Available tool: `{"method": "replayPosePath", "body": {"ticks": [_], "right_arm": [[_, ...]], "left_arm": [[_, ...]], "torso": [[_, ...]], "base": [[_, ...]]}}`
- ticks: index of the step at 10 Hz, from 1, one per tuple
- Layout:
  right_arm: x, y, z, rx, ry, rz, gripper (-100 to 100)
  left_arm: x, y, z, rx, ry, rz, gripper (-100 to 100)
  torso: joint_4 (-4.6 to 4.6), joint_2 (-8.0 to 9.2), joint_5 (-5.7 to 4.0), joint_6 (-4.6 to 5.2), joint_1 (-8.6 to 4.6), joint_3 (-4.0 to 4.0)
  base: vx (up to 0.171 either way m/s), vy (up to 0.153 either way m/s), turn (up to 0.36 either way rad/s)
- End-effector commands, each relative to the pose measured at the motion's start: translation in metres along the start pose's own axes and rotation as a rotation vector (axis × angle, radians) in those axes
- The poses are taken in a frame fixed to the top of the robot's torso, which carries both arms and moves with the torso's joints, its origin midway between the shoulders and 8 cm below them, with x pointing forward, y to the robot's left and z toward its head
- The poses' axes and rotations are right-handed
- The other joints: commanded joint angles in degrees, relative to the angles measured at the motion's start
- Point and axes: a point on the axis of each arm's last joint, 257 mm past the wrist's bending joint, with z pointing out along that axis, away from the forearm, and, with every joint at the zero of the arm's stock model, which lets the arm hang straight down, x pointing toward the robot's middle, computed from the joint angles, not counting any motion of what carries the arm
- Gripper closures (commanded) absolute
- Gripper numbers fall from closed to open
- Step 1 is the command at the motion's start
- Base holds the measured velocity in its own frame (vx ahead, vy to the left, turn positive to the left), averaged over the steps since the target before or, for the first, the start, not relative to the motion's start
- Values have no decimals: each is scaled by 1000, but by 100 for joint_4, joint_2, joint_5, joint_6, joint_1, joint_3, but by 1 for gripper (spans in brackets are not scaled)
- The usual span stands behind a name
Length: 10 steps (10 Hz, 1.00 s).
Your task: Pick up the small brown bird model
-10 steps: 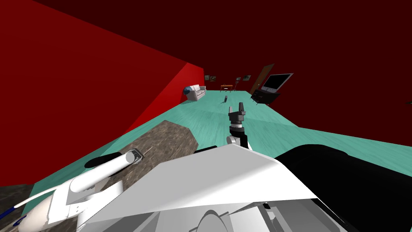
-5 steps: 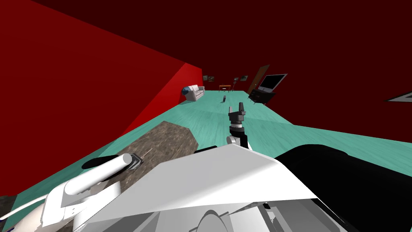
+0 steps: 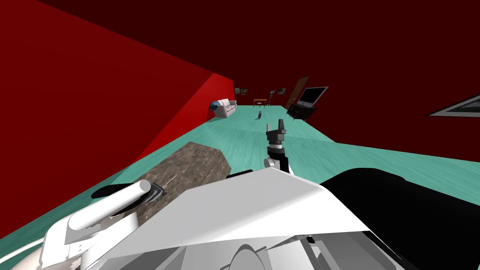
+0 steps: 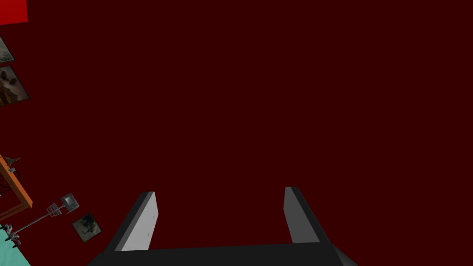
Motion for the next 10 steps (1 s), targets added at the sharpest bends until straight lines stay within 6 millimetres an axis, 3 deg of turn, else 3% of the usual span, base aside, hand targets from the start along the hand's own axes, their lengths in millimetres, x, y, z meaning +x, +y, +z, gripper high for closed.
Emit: {"method": "replayPosePath", "body": {"ticks": [1,2,9,10], "right_arm": [[0,0,0,0,0,0,0],[0,0,0,0,0,0,0],[0,0,0,0,0,0,0],[0,0,0,0,0,0,0]], "left_arm": [[0,0,0,0,0,0,0],[1,-2,6,0,-4,-8,-100],[3,-10,26,-3,-21,-34,-100],[4,-10,27,-2,-21,-35,100]], "torso": [[0,0,0,0,0,0],[-1,-2,-1,0,-4,-1],[3,15,0,0,-1,9],[2,7,-1,-1,-2,5]], "base": [[0,0,0],[-25,-1,-62],[-48,6,-57],[0,0,0]]}}
